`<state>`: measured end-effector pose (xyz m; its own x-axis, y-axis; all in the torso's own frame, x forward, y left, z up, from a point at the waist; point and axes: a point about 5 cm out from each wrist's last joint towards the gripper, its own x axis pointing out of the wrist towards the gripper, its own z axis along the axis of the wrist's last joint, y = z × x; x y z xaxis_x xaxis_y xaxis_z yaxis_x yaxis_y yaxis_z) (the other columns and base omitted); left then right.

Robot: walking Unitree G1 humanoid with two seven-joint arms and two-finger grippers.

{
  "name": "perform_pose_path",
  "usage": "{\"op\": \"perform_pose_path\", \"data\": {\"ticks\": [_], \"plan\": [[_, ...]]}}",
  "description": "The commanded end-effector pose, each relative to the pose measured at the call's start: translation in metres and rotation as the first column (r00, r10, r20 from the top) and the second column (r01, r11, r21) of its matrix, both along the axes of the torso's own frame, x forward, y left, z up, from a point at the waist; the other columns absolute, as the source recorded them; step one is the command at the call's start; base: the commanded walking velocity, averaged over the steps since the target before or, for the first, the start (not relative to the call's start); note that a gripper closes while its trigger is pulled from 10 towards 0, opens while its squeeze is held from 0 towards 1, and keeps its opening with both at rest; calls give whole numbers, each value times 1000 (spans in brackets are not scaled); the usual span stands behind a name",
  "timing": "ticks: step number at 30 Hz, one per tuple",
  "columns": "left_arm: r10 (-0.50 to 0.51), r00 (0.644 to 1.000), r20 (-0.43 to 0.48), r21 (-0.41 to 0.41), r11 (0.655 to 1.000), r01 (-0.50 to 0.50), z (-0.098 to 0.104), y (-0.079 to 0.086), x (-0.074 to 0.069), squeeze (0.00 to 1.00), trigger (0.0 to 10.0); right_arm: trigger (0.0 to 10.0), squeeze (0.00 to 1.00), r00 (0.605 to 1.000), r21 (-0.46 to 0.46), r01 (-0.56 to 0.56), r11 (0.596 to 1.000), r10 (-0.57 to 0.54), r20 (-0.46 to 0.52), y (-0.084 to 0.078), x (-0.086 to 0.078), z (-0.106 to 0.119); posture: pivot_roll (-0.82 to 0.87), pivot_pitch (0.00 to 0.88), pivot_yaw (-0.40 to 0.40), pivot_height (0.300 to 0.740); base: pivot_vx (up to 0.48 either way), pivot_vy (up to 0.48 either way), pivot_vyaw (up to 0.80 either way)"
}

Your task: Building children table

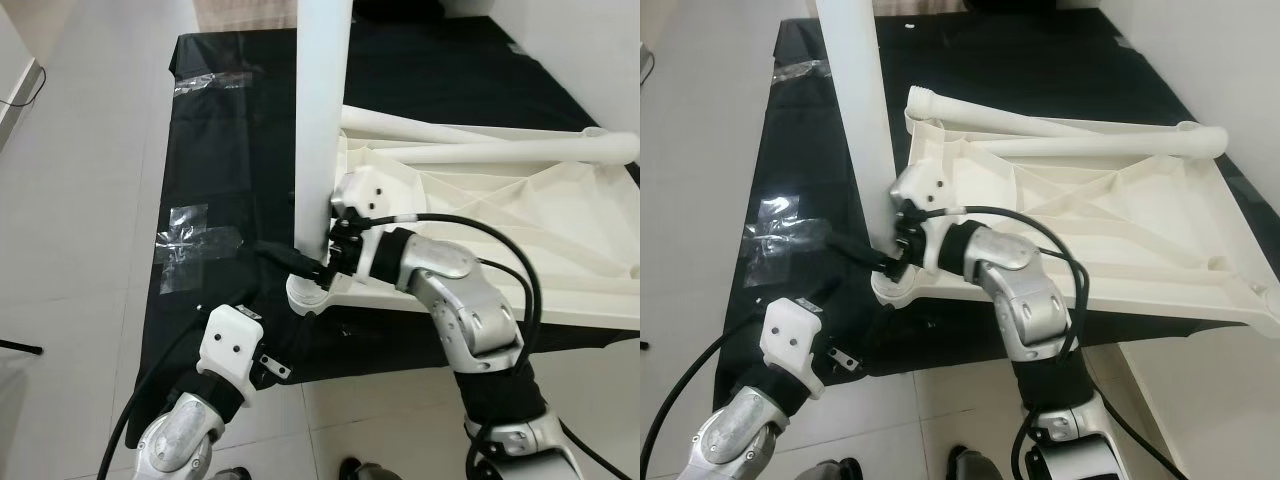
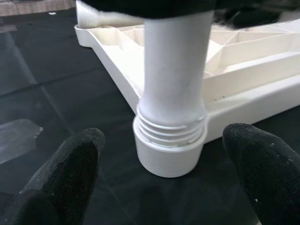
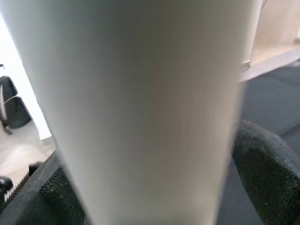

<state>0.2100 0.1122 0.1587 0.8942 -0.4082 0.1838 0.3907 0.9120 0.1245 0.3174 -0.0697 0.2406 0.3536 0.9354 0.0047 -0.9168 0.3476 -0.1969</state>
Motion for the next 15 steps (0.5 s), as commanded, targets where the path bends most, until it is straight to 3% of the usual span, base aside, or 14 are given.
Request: {"op": "perform_pose_path", "data": {"ticks": [1,7,8,9,10,15], "plan": [[8,1000,-10,11,1000,-8,-2,0,-5,0,10000,10000,0,998,7,-66,998,66,3,-3,8,6,77,246,-74,740,0,0,0],[21,1000,-16,16,1000,-20,-2,2,-11,0,10000,10000,0,982,-2,-189,982,189,-28,-16,20,16,91,260,-72,740,0,0,0],[19,1000,-18,16,1000,-19,-3,2,-12,0,10000,2980,0,980,5,-195,981,195,-35,-18,21,17,93,264,-69,740,0,0,0],[19,1000,-18,16,1000,-19,-3,2,-12,0,10000,2980,0,980,5,-195,981,195,-35,-18,21,17,93,264,-69,740,0,0,0],[17,1000,-21,17,1000,-17,-3,2,-13,0,10000,0,0,977,9,-211,978,211,-42,-21,23,18,94,265,-66,740,0,0,0],[14,1000,-24,17,1000,-14,-3,1,-13,0,10000,0,0,972,11,-228,974,228,-48,-25,26,18,94,267,-66,740,0,0,0]]}}
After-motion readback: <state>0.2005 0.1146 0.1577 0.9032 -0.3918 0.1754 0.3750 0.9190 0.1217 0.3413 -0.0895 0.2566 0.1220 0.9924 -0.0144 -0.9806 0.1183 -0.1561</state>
